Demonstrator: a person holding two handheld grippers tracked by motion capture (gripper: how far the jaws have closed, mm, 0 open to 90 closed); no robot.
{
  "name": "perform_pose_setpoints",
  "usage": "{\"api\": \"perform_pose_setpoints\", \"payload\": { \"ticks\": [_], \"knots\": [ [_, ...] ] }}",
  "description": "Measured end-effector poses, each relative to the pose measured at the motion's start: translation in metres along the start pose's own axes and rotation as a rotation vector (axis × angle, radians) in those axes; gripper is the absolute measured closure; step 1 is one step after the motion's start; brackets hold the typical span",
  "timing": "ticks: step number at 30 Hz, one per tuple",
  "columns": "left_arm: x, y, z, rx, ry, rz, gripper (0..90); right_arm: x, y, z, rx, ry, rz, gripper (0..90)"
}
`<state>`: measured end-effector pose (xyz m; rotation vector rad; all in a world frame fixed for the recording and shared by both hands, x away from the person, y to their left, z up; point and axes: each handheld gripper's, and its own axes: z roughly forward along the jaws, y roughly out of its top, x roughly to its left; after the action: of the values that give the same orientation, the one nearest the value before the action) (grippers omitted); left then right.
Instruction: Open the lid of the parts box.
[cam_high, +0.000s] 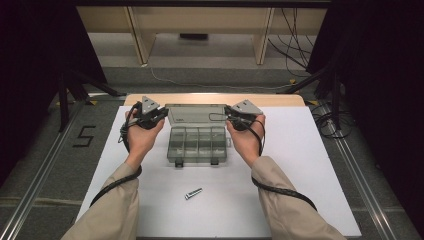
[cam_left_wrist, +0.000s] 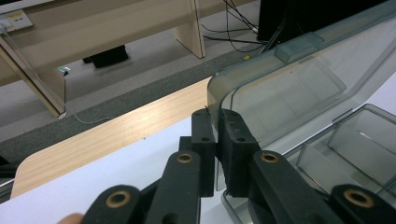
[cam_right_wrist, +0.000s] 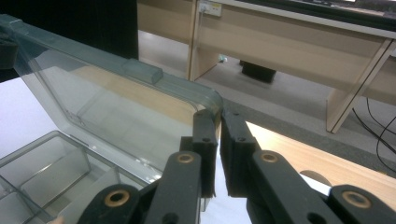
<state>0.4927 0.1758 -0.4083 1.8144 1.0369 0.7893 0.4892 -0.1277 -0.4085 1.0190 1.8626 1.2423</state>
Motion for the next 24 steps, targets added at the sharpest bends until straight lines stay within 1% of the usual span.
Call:
{"api": "perform_pose_setpoints", "payload": {
  "ticks": [1,2,3,4,6,8,9,11,12,14,15,16,17,18,19,22,23,24],
  "knots": [
    [0.0002,-0.0001,0.0008,-0.003,-0.003,0.000,84.3,-0.0013,0.0002,0.0011,-0.014,-0.015,-0.016,85.6],
    [0.0005,-0.0001,0.0013,-0.003,-0.003,0.000,84.2,-0.0015,0.0005,0.0011,-0.010,-0.015,-0.015,85.6],
    [0.0007,0.0001,0.0017,-0.002,-0.001,0.000,84.1,-0.0008,0.0005,0.0014,-0.007,-0.015,-0.003,85.6],
    [0.0008,0.0002,0.0020,-0.001,-0.001,0.000,84.1,-0.0011,0.0007,0.0016,-0.004,-0.011,-0.002,85.6],
    [0.0009,0.0004,0.0029,0.002,0.000,-0.003,84.1,-0.0020,0.0009,0.0026,-0.011,-0.017,-0.007,85.7],
    [0.0013,0.0007,0.0038,0.003,0.000,-0.006,84.1,-0.0014,0.0011,0.0026,0.001,-0.010,0.006,85.6],
    [0.0014,0.0006,0.0042,0.002,0.000,-0.010,84.0,-0.0026,0.0014,0.0030,-0.004,-0.016,-0.007,85.6],
    [0.0016,0.0005,0.0048,0.001,0.000,-0.014,84.1,-0.0021,0.0013,0.0044,-0.012,-0.023,0.002,85.6],
    [0.0018,0.0005,0.0051,0.003,0.000,-0.015,84.0,-0.0023,0.0015,0.0045,-0.007,-0.016,0.005,85.7],
    [0.0022,0.0006,0.0059,0.001,0.000,-0.020,84.1,-0.0029,0.0020,0.0054,-0.010,-0.019,0.001,85.7],
    [0.0025,0.0006,0.0065,-0.001,-0.001,-0.023,84.1,-0.0022,0.0021,0.0054,-0.001,-0.012,0.015,85.7],
    [0.0030,0.0008,0.0070,-0.002,-0.002,-0.022,84.1,-0.0031,0.0023,0.0062,-0.005,-0.014,0.008,85.7],
    [0.0032,0.0009,0.0075,-0.002,-0.001,-0.022,84.1,-0.0033,0.0028,0.0058,0.004,-0.016,0.008,85.7],
    [0.0033,0.0011,0.0078,-0.001,-0.002,-0.023,84.1,-0.0036,0.0028,0.0071,-0.009,-0.024,0.003,85.7],
    [0.0034,0.0012,0.0083,-0.001,-0.002,-0.029,84.1,-0.0038,0.0029,0.0075,-0.009,-0.023,0.002,85.7],
    [0.0043,0.0015,0.0097,-0.003,-0.002,-0.029,84.1,-0.0035,0.0032,0.0082,0.000,-0.017,0.019,85.7],
    [0.0045,0.0015,0.0100,-0.003,-0.001,-0.031,84.1,-0.0046,0.0033,0.0087,-0.006,-0.024,0.008,85.7],
    [0.0047,0.0015,0.0102,-0.003,0.000,-0.030,84.1,-0.0047,0.0034,0.0091,-0.006,-0.022,0.012,85.7]
  ]
}}
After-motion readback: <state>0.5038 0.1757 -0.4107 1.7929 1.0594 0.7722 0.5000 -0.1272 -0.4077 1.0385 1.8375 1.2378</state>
